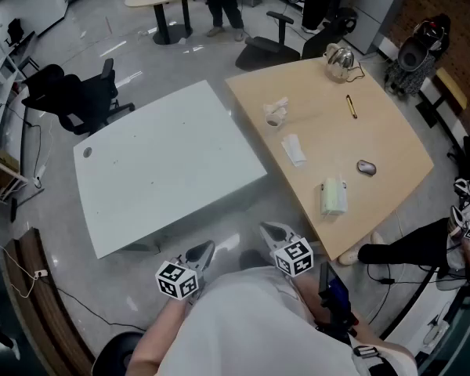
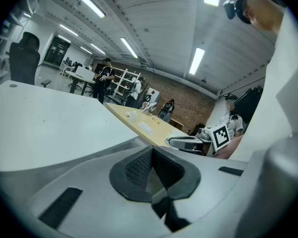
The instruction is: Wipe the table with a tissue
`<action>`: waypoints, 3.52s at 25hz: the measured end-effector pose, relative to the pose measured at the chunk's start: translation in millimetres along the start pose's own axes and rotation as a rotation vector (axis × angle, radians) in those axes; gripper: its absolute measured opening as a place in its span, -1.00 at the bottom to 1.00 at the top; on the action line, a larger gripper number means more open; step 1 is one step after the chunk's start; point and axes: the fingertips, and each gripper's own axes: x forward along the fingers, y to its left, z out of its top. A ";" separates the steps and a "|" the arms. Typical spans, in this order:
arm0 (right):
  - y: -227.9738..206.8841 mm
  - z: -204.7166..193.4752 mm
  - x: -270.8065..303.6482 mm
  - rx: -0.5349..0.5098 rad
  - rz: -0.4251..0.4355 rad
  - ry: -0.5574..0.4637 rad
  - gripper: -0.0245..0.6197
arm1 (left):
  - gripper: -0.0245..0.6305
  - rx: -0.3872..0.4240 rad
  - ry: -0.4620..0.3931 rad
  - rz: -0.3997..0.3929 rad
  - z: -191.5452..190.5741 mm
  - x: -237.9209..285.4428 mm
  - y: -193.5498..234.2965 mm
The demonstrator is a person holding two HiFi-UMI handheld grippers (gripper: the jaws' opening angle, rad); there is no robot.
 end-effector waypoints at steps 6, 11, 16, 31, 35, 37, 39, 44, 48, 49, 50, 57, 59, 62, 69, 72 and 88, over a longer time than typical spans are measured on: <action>-57.7 34.6 33.6 -0.015 -0.007 -0.018 -0.87 | -0.91 0.040 -0.008 -0.028 46.2 57.0 20.7; -94.6 53.4 53.8 -0.010 -0.015 -0.017 -0.87 | -0.91 0.062 0.008 -0.043 72.4 95.5 35.3; -137.2 61.6 63.7 0.008 -0.053 -0.002 -0.87 | -0.91 0.070 0.033 -0.068 88.7 134.3 42.1; -292.1 50.2 97.0 -0.035 -0.261 0.233 -0.86 | -0.91 0.060 0.086 -0.032 127.2 207.2 54.6; -316.6 48.0 108.1 -0.081 -0.287 0.274 -0.86 | -0.91 0.048 0.078 0.013 131.6 209.4 63.3; -326.2 47.4 114.6 -0.108 -0.297 0.289 -0.86 | -0.91 0.043 0.077 0.030 133.2 210.8 66.7; -332.3 46.5 121.6 -0.138 -0.303 0.307 -0.83 | -0.91 0.040 0.082 0.041 132.7 212.7 68.8; -337.7 38.8 139.9 -0.175 -0.284 0.371 -0.43 | -0.91 0.038 0.087 0.057 136.1 221.8 71.8; -346.0 29.1 150.1 -0.207 -0.300 0.424 -0.33 | -0.91 0.040 0.095 0.073 139.4 224.5 74.8; -348.0 25.9 151.9 -0.210 -0.303 0.437 -0.32 | -0.91 0.039 0.098 0.079 139.6 224.0 76.1; -349.4 23.6 153.5 -0.214 -0.303 0.446 -0.31 | -0.91 0.039 0.099 0.087 139.8 223.1 77.4; -361.5 20.8 153.8 -0.265 -0.314 0.484 -0.31 | -0.91 0.050 0.106 0.105 145.6 227.7 83.1; -365.0 19.7 152.5 -0.272 -0.316 0.491 -0.31 | -0.91 0.055 0.109 0.098 147.1 231.3 81.9; -365.9 19.8 154.3 -0.275 -0.312 0.491 -0.31 | -0.91 0.063 0.119 0.089 149.1 236.1 80.9; -378.7 20.9 148.6 -0.276 -0.350 0.479 -0.61 | -0.91 0.087 0.132 0.083 154.1 239.0 81.5; -381.6 21.3 148.4 -0.234 -0.317 0.482 -0.63 | -0.91 0.091 0.130 0.086 157.2 237.2 84.9; -326.6 54.4 140.9 0.306 -0.084 0.218 -0.69 | -0.91 0.043 0.069 0.148 145.9 206.6 98.6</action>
